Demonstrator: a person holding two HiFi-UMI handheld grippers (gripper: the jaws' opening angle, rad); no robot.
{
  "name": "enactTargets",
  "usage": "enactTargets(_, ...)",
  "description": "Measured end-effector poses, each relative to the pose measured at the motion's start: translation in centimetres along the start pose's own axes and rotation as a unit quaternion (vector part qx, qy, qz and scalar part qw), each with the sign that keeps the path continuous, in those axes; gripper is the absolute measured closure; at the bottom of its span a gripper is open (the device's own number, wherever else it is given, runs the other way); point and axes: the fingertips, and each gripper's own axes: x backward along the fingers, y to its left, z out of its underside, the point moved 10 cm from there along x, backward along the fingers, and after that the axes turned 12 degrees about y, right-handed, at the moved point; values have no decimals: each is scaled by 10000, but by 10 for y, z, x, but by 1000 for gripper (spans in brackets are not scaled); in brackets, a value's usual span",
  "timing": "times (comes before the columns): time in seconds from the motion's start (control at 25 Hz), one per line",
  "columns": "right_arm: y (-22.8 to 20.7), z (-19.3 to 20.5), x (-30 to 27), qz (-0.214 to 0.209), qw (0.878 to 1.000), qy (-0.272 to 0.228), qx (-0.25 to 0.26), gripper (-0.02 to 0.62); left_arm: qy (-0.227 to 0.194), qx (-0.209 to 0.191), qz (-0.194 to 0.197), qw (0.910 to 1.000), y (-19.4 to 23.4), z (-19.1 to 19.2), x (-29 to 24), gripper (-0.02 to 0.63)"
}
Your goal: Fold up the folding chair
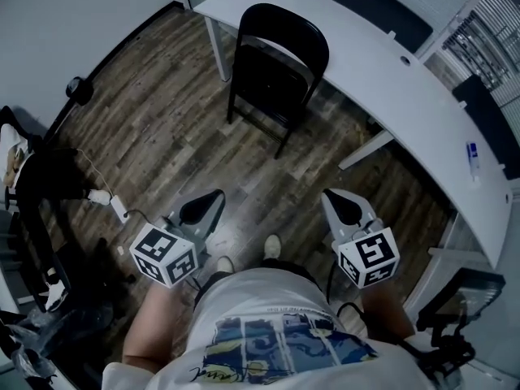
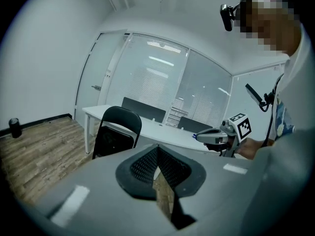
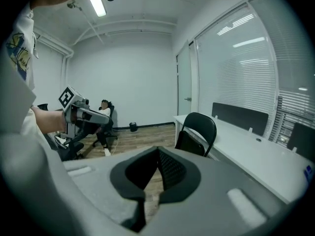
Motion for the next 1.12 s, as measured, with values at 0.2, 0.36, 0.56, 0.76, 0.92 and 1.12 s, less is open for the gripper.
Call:
enactTargets(0.2,20,-7,-1,-30,10000,-1,-2,592,44,-39,114,9999,1,1,15,601)
enactTargets(0.36,81,-20,4,56,9999,6,122,592,18,-62,238,9997,16,23,64,601)
enactTargets(0.56,139,-22,13,256,9995,4,163,592,-11,-136,410,9991,28,47,108,601)
enactTargets(0.76,163,-17,19,394,9992,-14,112,592,-30,-194,569,9982,32,58,120,601)
enactTargets(0.92,178,-15,22,469,9989,13,90,592,13,-208,633,9978,35,65,129,601)
enactTargets(1.12,191,-10,23,566,9983,82,101,592,127,-205,719,9971,40,77,134,601)
